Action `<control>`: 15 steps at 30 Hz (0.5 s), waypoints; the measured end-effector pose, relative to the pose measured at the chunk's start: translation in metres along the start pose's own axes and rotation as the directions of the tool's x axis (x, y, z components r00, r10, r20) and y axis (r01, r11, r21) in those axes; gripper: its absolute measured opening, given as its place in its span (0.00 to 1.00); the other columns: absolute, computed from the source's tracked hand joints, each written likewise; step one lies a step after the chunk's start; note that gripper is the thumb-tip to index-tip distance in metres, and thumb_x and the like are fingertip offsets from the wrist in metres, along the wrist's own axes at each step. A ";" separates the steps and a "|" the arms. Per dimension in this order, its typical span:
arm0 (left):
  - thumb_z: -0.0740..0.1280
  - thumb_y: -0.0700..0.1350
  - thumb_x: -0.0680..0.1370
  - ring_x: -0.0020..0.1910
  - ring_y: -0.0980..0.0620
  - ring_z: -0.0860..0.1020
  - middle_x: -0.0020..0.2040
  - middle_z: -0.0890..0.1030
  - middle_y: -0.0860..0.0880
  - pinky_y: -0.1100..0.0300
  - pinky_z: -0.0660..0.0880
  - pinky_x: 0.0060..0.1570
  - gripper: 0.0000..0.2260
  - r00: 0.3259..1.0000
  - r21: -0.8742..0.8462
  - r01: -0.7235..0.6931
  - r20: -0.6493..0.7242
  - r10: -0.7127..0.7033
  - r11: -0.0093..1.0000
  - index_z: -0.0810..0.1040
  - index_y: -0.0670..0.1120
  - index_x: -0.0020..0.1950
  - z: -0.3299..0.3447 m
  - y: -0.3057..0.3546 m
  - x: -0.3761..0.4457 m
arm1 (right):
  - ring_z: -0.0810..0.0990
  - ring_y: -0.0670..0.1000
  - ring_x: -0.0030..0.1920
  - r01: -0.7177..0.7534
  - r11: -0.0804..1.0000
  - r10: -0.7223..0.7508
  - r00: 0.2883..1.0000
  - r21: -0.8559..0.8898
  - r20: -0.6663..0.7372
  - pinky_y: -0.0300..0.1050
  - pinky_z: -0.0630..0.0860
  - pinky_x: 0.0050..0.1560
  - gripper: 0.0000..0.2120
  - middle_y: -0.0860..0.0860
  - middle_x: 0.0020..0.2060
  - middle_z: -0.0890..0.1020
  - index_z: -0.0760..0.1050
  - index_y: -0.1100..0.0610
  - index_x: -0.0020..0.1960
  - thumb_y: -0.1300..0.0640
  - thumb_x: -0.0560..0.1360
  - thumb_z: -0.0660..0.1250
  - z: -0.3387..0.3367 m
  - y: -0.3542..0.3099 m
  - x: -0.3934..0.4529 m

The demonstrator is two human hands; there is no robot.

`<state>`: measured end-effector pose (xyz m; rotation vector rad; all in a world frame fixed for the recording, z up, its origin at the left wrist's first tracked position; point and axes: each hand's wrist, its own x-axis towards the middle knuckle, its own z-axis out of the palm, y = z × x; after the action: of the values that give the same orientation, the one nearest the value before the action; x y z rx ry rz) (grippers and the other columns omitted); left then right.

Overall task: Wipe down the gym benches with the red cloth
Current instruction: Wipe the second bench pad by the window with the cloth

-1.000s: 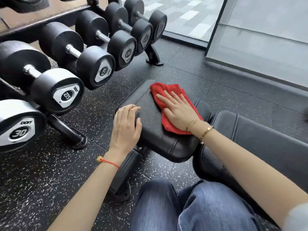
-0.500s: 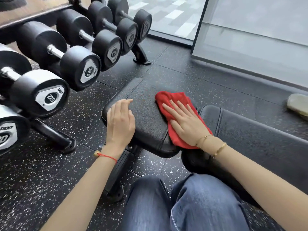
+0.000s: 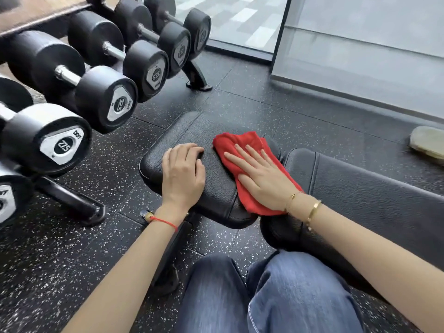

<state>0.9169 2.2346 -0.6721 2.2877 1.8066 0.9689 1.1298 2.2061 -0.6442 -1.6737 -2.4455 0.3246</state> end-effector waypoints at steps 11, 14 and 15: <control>0.55 0.44 0.77 0.66 0.47 0.74 0.63 0.80 0.48 0.45 0.63 0.72 0.17 0.999 -0.057 0.025 -0.034 -0.026 0.998 0.78 0.45 0.60 0.001 0.000 0.000 | 0.43 0.50 0.79 0.098 0.995 -0.098 0.995 -0.014 0.016 0.53 0.37 0.77 0.28 0.45 0.79 0.48 0.49 0.42 0.78 0.51 0.80 0.53 0.004 -0.021 0.001; 0.55 0.45 0.77 0.66 0.47 0.74 0.63 0.80 0.49 0.45 0.63 0.72 0.18 0.999 -0.066 0.021 -0.035 -0.024 0.998 0.79 0.46 0.60 0.002 0.000 0.000 | 0.41 0.47 0.78 0.168 0.985 -0.166 0.984 -0.028 0.062 0.49 0.36 0.77 0.27 0.42 0.78 0.47 0.48 0.41 0.77 0.50 0.81 0.51 0.004 -0.018 -0.030; 0.55 0.45 0.77 0.66 0.47 0.74 0.63 0.79 0.49 0.45 0.62 0.72 0.18 0.999 -0.065 0.017 -0.034 -0.020 0.998 0.78 0.46 0.60 0.002 0.000 0.000 | 0.42 0.47 0.78 0.164 0.986 -0.162 0.985 -0.029 0.064 0.49 0.37 0.77 0.26 0.42 0.78 0.47 0.48 0.40 0.77 0.50 0.81 0.51 0.003 -0.017 -0.028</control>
<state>0.9173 2.2352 -0.6736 2.2260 1.7783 1.0546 1.1242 2.1734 -0.6431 -1.4843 -2.6257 0.3184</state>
